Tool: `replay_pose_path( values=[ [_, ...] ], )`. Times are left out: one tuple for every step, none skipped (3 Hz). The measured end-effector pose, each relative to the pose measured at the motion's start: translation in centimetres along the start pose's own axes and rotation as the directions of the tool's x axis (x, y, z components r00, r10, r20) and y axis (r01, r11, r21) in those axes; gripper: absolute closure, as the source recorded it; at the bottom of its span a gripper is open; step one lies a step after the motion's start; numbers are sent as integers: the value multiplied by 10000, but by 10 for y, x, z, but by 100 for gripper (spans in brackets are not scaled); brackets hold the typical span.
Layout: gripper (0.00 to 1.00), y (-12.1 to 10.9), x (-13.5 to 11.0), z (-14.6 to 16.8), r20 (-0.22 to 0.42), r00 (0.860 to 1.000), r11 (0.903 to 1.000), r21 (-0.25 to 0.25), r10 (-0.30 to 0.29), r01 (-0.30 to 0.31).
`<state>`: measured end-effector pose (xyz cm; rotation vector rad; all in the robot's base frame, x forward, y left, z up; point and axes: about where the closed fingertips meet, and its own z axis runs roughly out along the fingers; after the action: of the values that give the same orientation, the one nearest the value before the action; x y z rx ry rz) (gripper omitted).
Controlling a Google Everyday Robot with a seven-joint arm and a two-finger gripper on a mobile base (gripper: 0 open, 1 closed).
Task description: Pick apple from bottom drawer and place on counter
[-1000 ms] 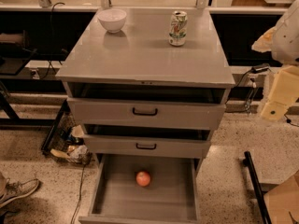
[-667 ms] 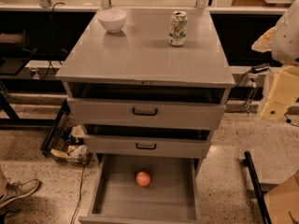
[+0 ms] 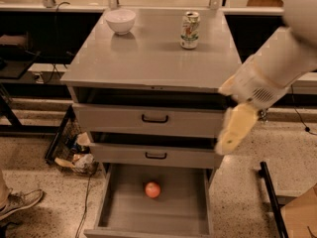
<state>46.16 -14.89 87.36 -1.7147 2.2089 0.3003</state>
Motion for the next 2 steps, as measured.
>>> replay_pose_path(
  values=[
    [0, 20, -17, 90, 1169, 9899, 9893, -1302, 806, -651],
    [0, 47, -27, 166, 1790, 9682, 9675, -2134, 1749, -1353]
  ],
)
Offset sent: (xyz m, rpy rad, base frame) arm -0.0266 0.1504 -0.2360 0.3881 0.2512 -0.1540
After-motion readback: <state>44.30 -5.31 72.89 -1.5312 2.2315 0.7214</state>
